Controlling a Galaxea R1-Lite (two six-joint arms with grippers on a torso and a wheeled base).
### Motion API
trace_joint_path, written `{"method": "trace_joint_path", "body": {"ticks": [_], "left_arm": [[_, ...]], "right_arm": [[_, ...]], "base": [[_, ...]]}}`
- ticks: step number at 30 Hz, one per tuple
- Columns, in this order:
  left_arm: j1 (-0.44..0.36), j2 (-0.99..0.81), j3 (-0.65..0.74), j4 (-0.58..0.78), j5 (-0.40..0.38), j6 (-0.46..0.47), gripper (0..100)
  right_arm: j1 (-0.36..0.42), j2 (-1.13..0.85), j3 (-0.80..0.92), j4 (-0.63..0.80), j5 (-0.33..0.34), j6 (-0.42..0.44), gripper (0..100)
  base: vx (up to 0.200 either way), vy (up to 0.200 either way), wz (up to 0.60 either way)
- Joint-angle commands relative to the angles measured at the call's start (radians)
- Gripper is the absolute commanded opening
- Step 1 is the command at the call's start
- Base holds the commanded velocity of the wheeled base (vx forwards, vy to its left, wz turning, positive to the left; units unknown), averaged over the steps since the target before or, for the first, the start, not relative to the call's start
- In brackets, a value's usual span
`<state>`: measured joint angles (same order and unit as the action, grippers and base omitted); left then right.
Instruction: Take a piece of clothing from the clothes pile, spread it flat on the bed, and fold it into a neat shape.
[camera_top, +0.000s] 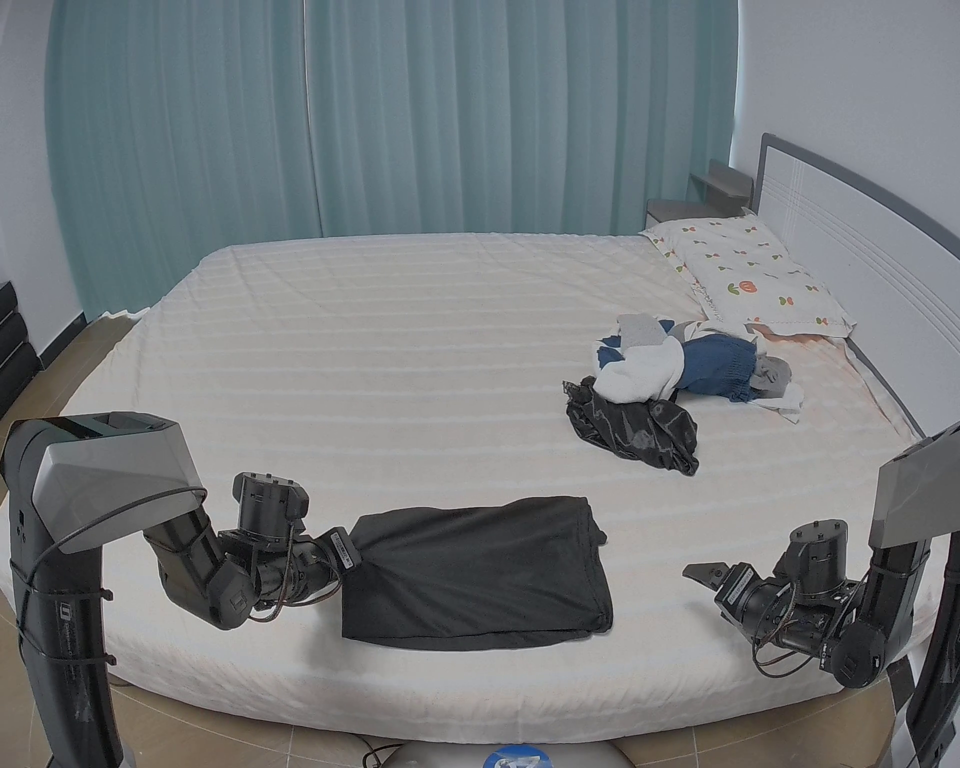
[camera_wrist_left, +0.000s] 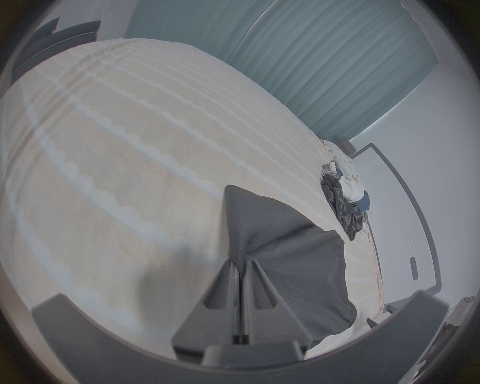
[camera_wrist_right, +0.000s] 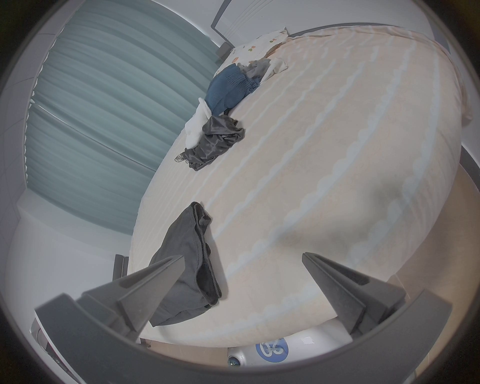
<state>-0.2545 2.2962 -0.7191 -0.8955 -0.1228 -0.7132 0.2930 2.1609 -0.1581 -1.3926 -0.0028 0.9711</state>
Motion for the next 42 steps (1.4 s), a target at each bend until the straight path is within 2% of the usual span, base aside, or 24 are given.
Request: {"method": "trace_joint_path", "body": {"ticks": [1, 37, 42], "left_arm": [[0.0, -0.003, 0.001, 0.0, 0.0, 0.0, 0], [0.007, -0.014, 0.052, 0.004, 0.002, -0.002, 0], [0.0, -0.007, 0.06, 0.003, 0.002, 0.001, 0]], "right_arm": [[0.0, 0.001, 0.0, 0.0, 0.001, 0.0, 100], [0.0, 0.002, 0.0, 0.0, 0.0, 0.0, 100], [0.0, 0.002, 0.0, 0.0, 0.001, 0.0, 100]], "base": [[0.0, 0.2, 0.0], [0.0, 0.2, 0.0], [0.0, 0.0, 0.0]]}}
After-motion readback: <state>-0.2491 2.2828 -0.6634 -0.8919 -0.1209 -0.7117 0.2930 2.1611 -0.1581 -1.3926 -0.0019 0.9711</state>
